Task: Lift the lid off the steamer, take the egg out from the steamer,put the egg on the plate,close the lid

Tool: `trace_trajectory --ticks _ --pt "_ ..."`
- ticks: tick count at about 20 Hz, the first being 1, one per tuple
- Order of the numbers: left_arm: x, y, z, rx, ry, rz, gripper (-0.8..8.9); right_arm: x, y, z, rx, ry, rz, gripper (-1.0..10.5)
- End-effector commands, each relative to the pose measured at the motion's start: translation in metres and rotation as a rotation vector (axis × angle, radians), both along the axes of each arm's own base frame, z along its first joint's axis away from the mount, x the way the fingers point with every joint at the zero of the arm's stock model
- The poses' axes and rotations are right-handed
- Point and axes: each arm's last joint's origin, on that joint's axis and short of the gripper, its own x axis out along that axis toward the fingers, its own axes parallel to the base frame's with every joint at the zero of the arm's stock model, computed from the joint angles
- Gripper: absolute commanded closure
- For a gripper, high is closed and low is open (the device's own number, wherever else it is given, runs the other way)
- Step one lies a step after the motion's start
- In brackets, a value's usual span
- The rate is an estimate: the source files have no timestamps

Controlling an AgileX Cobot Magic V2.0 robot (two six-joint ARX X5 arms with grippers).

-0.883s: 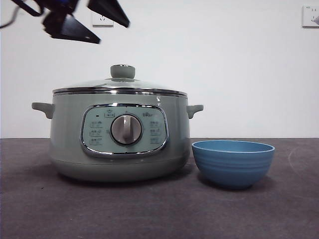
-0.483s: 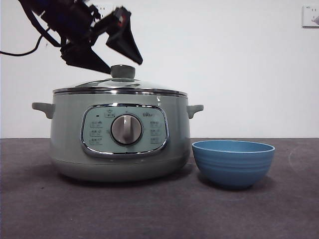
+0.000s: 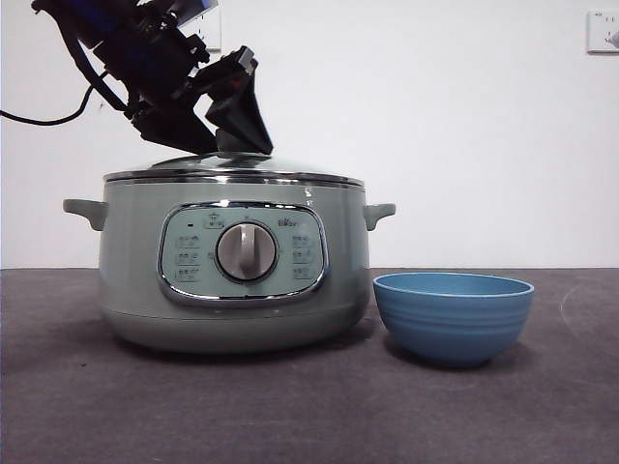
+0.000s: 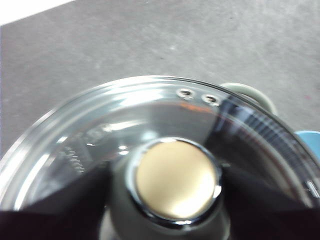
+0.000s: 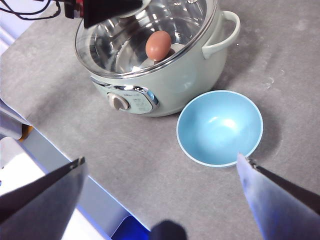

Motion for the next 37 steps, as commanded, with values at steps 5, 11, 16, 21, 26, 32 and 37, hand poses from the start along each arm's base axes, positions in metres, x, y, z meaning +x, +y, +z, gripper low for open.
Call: trace_trajectory --ticks 5,11,16,21,26,32,37 --pt "-0.001 -0.001 -0.004 0.007 0.035 0.001 8.28 0.0 0.0 0.001 0.0 -0.005 0.001 4.4" --pt "-0.006 0.001 0.007 -0.013 -0.003 0.001 8.22 0.0 0.0 0.001 0.001 -0.005 0.001 4.4" --pt "-0.018 0.007 0.032 -0.049 -0.081 0.001 8.22 0.0 0.0 0.001 0.001 -0.005 0.001 4.4" --pt "-0.04 0.017 0.062 -0.091 -0.165 0.003 8.22 0.0 0.0 0.001 0.002 -0.008 0.0 4.4" --pt "-0.093 0.042 0.107 -0.164 -0.232 0.033 8.22 0.011 0.003 0.011 0.085 -0.094 -0.036 4.4" --pt "-0.168 0.08 0.131 -0.141 -0.262 0.122 8.22 0.038 0.023 0.014 0.189 -0.101 -0.02 4.4" --pt "-0.219 0.106 0.135 -0.141 -0.28 0.214 8.22 0.074 0.075 0.02 0.132 -0.053 0.053 4.4"
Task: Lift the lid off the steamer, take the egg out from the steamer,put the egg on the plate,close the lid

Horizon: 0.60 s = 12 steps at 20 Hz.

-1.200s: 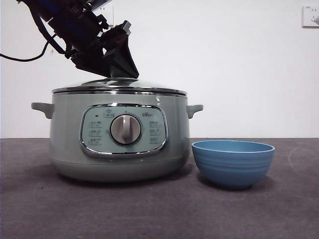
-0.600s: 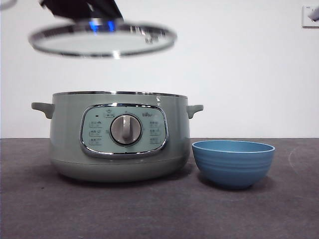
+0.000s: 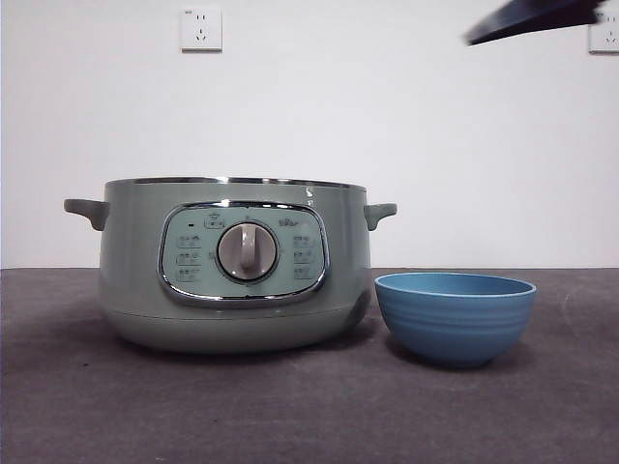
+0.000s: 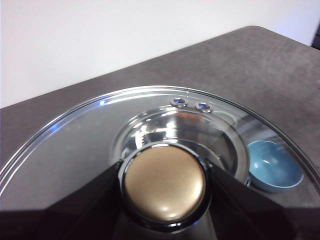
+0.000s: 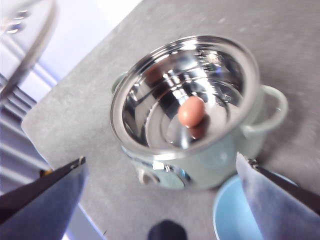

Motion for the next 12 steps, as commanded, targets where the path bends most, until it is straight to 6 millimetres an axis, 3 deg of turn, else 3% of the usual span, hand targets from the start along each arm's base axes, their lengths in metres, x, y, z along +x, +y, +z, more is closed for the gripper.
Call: trace_trajectory --ticks 1,7,12 --pt "-0.025 0.012 0.01 -0.07 -0.081 0.025 8.22 0.017 0.025 0.007 -0.021 0.003 0.016 4.4" --pt "-0.067 0.032 0.002 -0.084 -0.062 0.047 8.22 0.074 0.105 0.002 -0.159 0.026 0.03 4.4" --pt "-0.075 0.036 0.0 -0.082 -0.058 0.046 8.22 0.117 0.161 -0.034 -0.286 0.048 0.032 4.4"
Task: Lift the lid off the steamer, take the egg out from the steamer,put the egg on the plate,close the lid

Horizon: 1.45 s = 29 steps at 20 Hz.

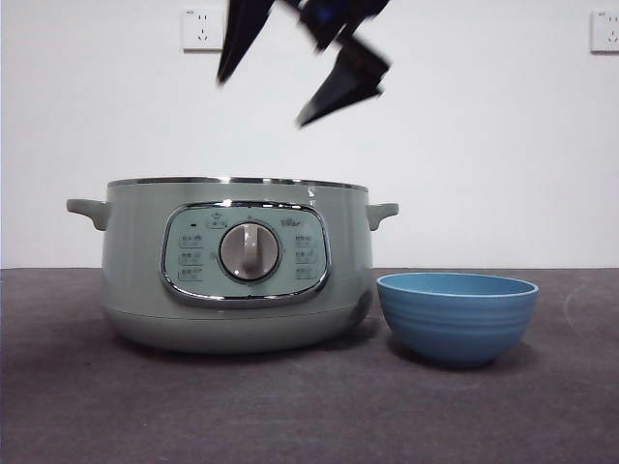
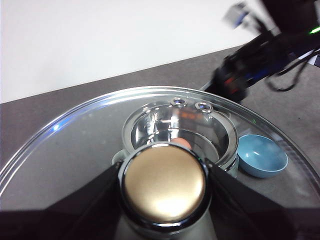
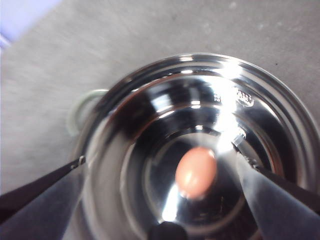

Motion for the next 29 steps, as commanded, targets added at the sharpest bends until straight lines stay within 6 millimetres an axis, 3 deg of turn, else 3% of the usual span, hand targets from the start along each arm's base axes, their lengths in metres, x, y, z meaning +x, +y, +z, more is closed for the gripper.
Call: trace_trajectory --ticks 1,6,15,20,22,29 --pt "-0.003 0.001 0.005 -0.026 -0.048 0.003 8.22 0.015 0.017 -0.024 -0.059 0.015 -0.006 4.4" --pt "-0.003 0.001 0.005 -0.021 -0.051 0.001 8.22 0.034 0.035 -0.066 -0.096 0.053 -0.022 4.4" --pt "-0.003 0.001 0.005 -0.019 -0.052 -0.001 8.22 0.045 0.043 -0.11 -0.176 0.11 -0.031 4.4" --pt "-0.003 0.001 0.005 -0.011 -0.055 -0.003 8.22 0.046 0.043 -0.119 -0.2 0.131 -0.034 4.5" --pt "-0.003 0.001 0.005 -0.011 -0.055 -0.003 8.22 0.045 0.042 -0.121 -0.229 0.14 -0.046 5.2" --pt "-0.003 0.001 0.005 -0.001 -0.058 -0.006 8.22 0.043 0.039 -0.126 -0.275 0.171 -0.058 5.8"
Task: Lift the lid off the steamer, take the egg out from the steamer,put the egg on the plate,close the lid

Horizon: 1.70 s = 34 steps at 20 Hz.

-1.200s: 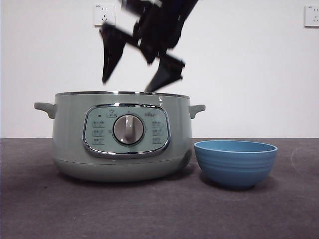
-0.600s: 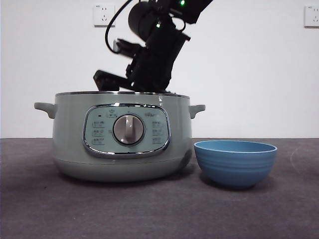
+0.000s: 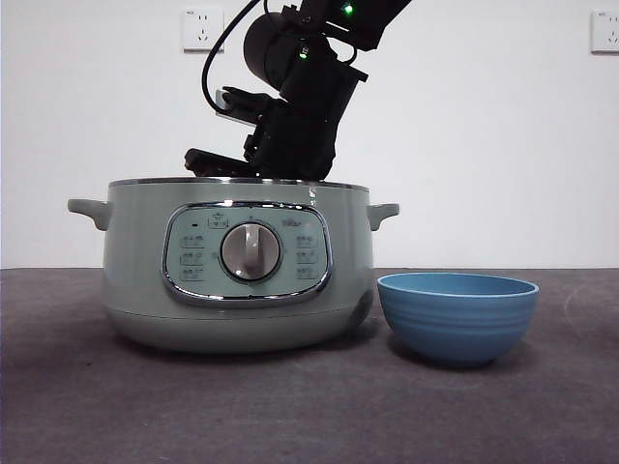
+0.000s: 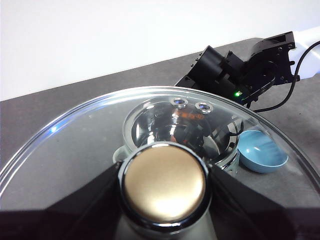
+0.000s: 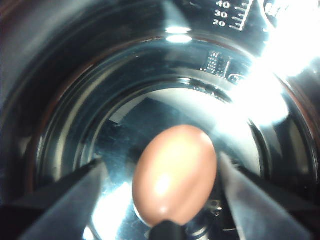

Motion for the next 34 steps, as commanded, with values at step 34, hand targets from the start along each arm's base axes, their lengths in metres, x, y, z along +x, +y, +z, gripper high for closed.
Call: trace_trajectory --ticks 34 --pt "0.039 -0.02 0.014 -0.002 -0.063 -0.069 8.22 -0.075 -0.177 0.128 -0.1 0.043 -0.178 9.6"
